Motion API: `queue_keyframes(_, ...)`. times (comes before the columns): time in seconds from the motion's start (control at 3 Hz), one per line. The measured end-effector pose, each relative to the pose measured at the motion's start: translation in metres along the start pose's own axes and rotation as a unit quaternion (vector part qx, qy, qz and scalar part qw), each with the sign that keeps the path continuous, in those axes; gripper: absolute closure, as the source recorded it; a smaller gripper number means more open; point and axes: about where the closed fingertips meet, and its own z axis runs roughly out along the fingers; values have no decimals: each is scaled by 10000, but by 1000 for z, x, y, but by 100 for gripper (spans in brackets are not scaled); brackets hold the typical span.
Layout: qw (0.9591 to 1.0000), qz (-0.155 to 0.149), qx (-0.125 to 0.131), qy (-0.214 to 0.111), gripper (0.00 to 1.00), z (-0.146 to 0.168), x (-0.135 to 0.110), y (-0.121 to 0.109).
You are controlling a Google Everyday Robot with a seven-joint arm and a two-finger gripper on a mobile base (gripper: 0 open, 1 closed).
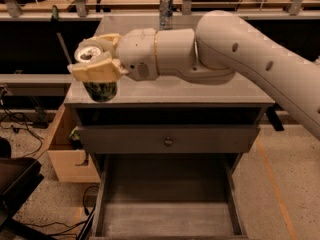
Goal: Place green can into middle drawer
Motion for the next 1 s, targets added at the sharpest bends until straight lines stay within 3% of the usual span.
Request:
queue_keyframes(0.33,9994,172,-281,141,100,-26,21,72)
queue_keyframes(0.67,9981,406,8,469,100,-74,72,96)
queue_keyframes(1.0,9961,491,298,672,100,-106,119,98)
